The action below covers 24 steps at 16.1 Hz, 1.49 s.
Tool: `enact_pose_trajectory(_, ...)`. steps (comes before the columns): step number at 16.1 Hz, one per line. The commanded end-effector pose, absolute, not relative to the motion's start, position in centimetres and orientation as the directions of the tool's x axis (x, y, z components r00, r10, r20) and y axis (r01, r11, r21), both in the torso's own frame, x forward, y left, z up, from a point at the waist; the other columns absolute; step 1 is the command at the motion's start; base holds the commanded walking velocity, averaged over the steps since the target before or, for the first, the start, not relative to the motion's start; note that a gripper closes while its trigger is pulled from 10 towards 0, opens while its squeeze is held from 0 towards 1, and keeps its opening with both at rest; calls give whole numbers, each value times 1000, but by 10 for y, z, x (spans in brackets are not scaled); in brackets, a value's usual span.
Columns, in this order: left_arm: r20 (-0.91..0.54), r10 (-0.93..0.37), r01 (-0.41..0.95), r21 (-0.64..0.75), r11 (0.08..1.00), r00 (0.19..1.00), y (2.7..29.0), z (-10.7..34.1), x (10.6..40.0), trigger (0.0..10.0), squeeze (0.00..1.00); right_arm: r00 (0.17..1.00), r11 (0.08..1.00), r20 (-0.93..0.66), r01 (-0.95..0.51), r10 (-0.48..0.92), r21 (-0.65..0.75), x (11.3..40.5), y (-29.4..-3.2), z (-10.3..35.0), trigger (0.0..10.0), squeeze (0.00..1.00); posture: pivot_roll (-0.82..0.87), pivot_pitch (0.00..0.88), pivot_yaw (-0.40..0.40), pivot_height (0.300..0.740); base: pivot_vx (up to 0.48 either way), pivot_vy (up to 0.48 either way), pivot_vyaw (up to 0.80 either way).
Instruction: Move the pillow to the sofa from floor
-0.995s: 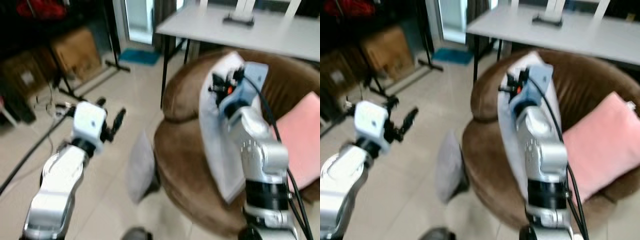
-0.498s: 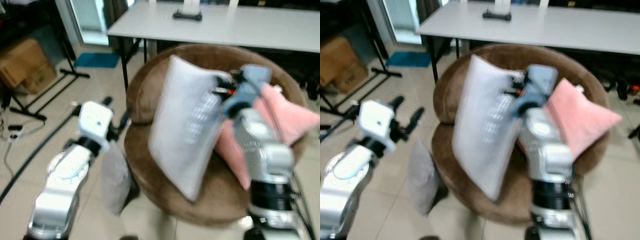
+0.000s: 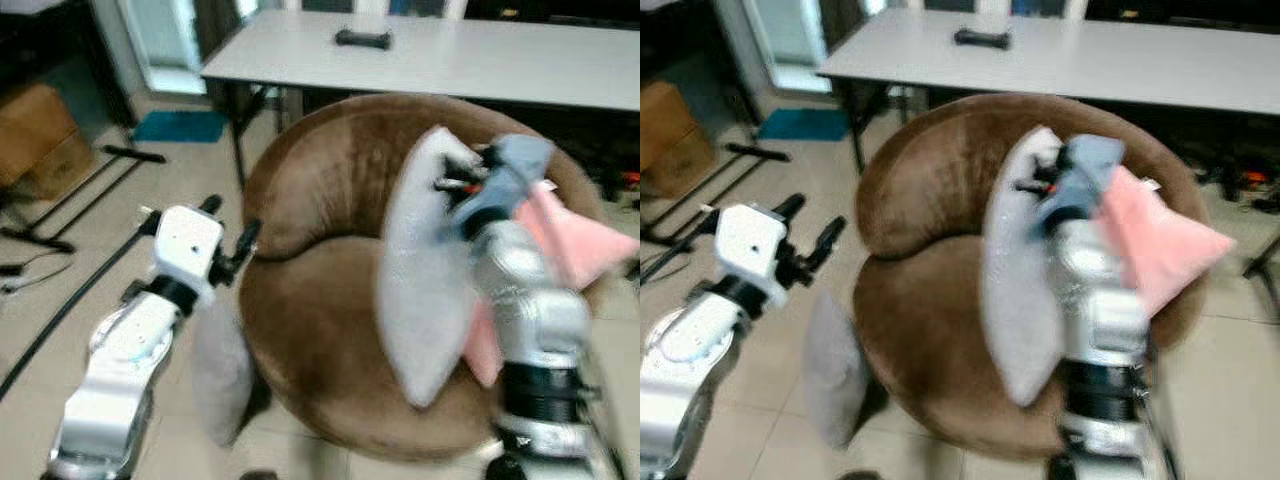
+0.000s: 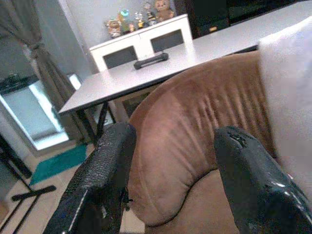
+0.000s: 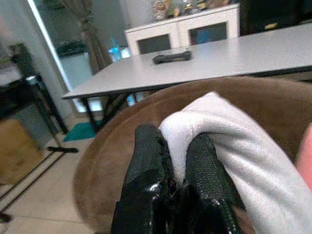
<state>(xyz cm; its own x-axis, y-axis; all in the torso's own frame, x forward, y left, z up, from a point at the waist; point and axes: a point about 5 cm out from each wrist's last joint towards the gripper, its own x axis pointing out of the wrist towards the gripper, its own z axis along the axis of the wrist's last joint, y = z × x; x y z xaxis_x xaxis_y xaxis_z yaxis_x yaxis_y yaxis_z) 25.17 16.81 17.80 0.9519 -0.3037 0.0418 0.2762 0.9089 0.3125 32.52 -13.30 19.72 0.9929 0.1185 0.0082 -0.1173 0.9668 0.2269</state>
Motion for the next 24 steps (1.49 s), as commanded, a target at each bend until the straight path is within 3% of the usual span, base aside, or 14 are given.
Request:
enact_pose_trajectory(1, 49, -323, 293, 314, 903, 945, 164, 181, 251, 10000, 0, 992, 972, 64, -118, 107, 205, 325, -139, 210, 10000, 0, 123, 0, 13, 740, 247, 0, -731)
enact_pose_trajectory(20, 42, -315, 287, 307, 907, 948, 166, 179, 251, 10000, 0, 988, 978, 83, -143, 132, 153, 330, -132, 215, 10000, 0, 117, 0, 0, 740, 245, 0, 0)
enact_pose_trajectory(24, 19, -296, 273, 329, 904, 955, 169, 176, 249, 10000, 0, 983, 970, 78, -178, 167, 164, 330, -122, 214, 10000, 0, 126, 0, -5, 740, 0, 0, 0)
